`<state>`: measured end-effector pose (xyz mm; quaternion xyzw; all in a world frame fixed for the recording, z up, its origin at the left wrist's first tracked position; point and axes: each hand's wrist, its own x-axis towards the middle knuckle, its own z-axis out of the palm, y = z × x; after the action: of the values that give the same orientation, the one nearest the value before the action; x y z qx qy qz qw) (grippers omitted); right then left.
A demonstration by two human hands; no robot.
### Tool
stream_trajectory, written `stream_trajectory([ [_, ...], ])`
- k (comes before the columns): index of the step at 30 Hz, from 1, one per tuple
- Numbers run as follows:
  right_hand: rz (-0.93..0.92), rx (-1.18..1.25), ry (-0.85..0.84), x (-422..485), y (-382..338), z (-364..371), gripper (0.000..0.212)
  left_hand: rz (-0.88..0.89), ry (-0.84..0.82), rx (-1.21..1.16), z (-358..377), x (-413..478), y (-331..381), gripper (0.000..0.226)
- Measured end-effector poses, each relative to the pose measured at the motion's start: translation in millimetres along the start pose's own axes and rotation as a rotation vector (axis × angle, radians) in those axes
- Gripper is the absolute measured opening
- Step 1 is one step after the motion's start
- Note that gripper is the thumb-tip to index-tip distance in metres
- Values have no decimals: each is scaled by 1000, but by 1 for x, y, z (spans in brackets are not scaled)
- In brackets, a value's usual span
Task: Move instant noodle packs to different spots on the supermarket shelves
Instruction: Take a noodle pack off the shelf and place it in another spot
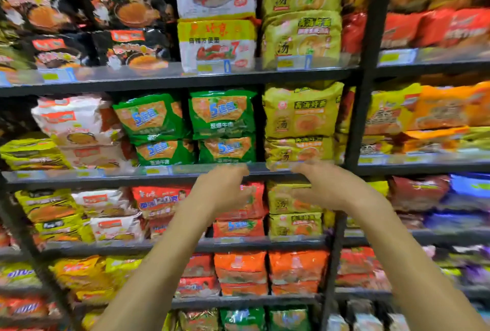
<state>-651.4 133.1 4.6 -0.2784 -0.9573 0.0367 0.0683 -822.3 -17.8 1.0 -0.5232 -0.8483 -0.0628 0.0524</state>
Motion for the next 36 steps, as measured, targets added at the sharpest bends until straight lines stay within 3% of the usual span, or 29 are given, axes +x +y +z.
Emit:
stream_trajectory([
  [7, 236, -57, 15, -89, 74, -19, 61, 173, 17, -38, 9, 7, 94, 52],
  [15, 384, -52, 72, -165, 152, -46, 58, 295, 91, -79, -2, 18, 183, 54],
  [19, 404, -70, 119, -182, 206, -65, 56, 300, 143, -78, -12, 42, 235, 47],
  [29, 397, -113, 192, -205, 358, -123, 62, 321, 242, -115, -37, 109, 391, 49],
  [36, 377, -70, 238, -203, 446, -149, 61, 301, 313, -222, -38, 161, 461, 57],
])
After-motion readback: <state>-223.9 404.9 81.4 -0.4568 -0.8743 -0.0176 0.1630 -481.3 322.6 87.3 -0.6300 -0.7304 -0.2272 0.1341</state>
